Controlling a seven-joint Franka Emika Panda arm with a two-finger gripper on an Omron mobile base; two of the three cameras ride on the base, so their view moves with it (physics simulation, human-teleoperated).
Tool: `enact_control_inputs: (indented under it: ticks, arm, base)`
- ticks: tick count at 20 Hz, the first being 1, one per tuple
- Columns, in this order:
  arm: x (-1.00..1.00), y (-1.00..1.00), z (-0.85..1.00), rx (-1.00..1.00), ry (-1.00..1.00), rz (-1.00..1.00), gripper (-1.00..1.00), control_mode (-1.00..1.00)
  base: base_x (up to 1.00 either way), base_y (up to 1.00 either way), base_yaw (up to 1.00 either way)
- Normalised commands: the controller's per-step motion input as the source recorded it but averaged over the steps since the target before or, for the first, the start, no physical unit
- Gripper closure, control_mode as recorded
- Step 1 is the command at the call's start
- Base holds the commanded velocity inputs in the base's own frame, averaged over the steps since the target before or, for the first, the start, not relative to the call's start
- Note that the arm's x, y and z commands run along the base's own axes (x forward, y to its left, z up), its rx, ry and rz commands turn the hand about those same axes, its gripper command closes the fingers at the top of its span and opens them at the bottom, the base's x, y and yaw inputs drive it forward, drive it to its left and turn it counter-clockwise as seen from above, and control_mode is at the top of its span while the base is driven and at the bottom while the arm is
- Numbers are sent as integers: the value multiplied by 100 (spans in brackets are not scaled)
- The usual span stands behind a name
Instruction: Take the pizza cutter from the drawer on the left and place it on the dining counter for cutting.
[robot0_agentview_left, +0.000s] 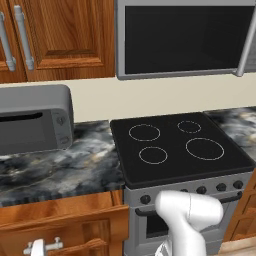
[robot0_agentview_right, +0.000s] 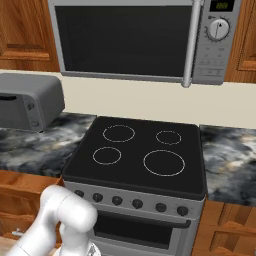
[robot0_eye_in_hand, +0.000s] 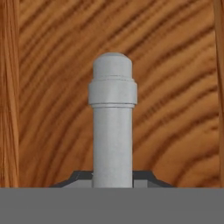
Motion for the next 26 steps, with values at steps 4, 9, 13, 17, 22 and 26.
enact_control_inputs:
  ticks: [4,9,13,17,22,26]
  arm:
    - [-59,0,-9,0,1,0,100,-100]
    - [-65,0,-11,0,2,0,100,-100]
    - [-69,0,-14,0,1,0,100,-100]
    - [-69,0,-15,0,0,0,100,-100]
    - [-69,0,-14,0,0,0,100,-100]
    - [-68,0,-16,0,0,0,100,-100]
  base:
    - [0,0,0]
    - [0,0,0]
    - [0,0,0]
    - [0,0,0]
    - [0,0,0]
    - [0,0,0]
